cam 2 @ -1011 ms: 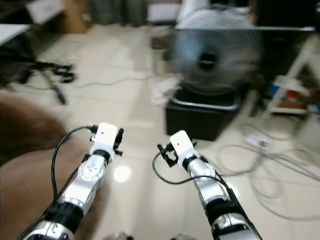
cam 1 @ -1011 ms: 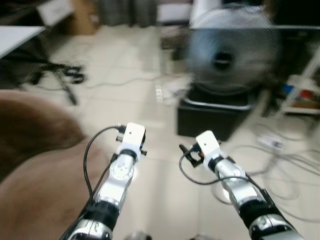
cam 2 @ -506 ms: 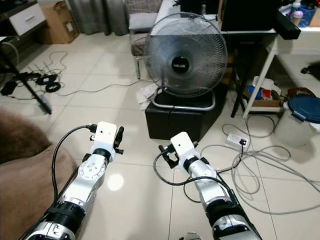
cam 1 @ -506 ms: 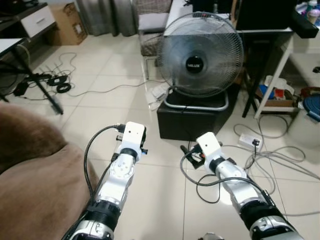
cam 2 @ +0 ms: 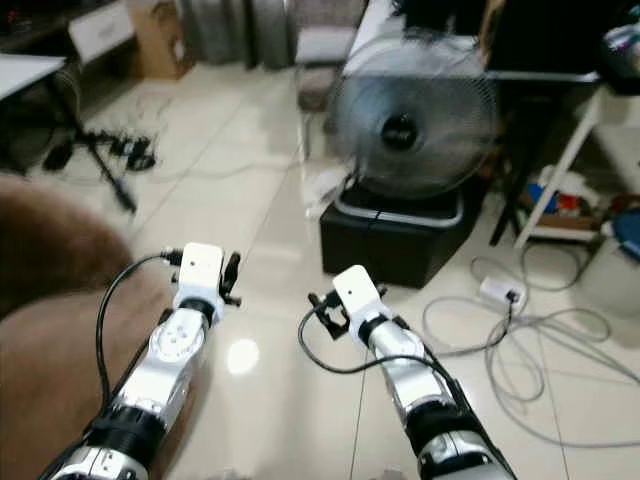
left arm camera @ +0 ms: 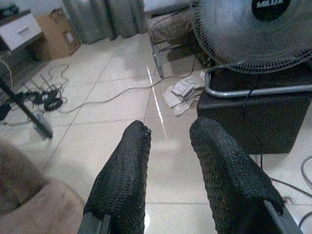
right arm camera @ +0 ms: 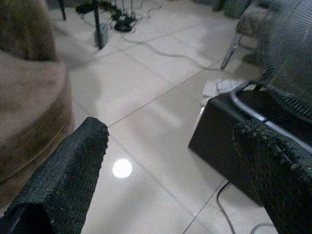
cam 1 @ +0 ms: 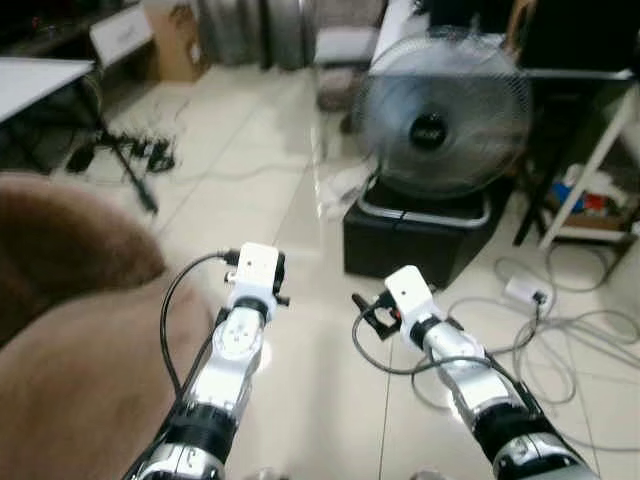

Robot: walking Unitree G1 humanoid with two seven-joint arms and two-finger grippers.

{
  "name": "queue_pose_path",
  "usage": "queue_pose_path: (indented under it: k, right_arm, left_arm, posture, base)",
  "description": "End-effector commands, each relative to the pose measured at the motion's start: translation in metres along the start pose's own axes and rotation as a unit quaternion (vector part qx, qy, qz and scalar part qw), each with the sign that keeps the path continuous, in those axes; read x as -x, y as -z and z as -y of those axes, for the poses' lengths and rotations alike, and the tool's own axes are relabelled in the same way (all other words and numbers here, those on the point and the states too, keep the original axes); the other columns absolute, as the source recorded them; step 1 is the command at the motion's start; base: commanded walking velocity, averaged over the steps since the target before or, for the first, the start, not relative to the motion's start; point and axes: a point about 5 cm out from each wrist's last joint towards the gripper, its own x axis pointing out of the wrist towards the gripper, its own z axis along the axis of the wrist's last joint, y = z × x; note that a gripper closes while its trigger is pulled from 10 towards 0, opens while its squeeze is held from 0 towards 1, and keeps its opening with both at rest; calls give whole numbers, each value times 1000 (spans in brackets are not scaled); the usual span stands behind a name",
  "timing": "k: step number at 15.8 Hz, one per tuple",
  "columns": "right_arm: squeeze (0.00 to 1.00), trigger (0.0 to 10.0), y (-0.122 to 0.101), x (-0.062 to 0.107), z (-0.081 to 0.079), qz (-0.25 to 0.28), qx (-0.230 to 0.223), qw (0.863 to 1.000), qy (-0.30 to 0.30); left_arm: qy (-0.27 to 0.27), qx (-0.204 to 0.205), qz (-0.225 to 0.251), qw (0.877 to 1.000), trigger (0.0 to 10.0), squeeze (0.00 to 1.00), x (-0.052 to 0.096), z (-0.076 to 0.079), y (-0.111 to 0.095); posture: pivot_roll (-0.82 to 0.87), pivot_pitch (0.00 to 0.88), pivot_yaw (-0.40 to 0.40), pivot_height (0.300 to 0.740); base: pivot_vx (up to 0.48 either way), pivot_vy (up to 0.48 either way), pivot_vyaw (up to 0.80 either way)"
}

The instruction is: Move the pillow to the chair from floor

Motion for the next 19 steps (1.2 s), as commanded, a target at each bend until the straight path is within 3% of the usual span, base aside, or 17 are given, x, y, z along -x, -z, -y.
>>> queue_pose_path:
  k: [1, 16, 19]
  right_arm:
    - [0, 10000, 0, 0, -2, 0, 0, 1000, -3]
    - [0, 10000, 3, 2, -4, -8, 4, 1000, -11]
    - [0, 10000, 3, 2, -3, -9, 5, 1000, -11]
  left_arm:
    - [-6, 6, -6, 1000, 10000, 0, 2, -5, 3]
    - [-9, 5, -6, 1000, 10000, 0, 4, -6, 4]
    - [-1, 9, 1, 1000, 10000, 0, 4, -3, 1]
  posture:
    - [-162, 0, 100, 735]
    - [-156, 0, 93, 735]
    - [-156, 0, 93, 735]
  base:
    - [-480, 0, 0]
    - [0, 0, 0]
    - [-480, 0, 0]
